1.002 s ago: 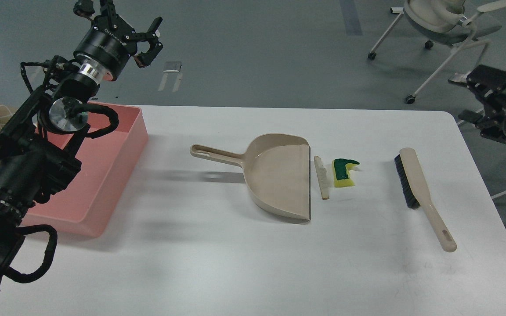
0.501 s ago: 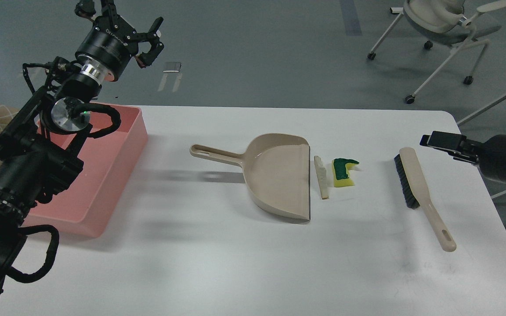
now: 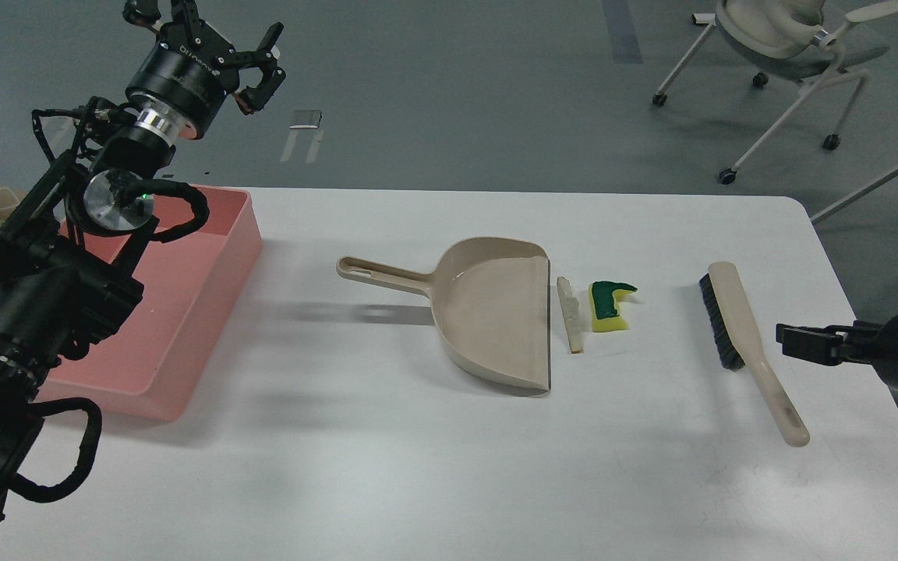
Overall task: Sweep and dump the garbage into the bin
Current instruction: 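Move the right gripper down to the wooden brush handle and grasp it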
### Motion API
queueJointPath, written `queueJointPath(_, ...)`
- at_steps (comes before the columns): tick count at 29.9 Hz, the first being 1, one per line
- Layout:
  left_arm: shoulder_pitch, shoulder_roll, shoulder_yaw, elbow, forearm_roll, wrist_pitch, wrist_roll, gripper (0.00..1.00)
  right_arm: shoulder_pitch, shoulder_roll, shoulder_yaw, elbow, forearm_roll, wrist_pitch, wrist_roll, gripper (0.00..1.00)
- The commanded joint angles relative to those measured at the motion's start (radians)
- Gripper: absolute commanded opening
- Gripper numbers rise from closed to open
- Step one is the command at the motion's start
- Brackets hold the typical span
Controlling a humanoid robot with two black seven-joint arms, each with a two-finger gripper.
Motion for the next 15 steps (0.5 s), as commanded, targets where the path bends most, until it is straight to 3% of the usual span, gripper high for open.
queueJointPath(1, 0.013, -0.005, -0.001, -0.001, 0.000, -0.002, 0.000, 0.99, -0.016, 0.010, 0.000, -0.004, -0.003, 0.000, 0.000, 1.00)
queueJointPath(15, 0.026, -0.011, -0.001, -0.015, 0.000, -0.005, -0.001, 0.99, -0.081, 0.110, 0.007, -0.010, -0.007, 0.000, -0.010, 0.99)
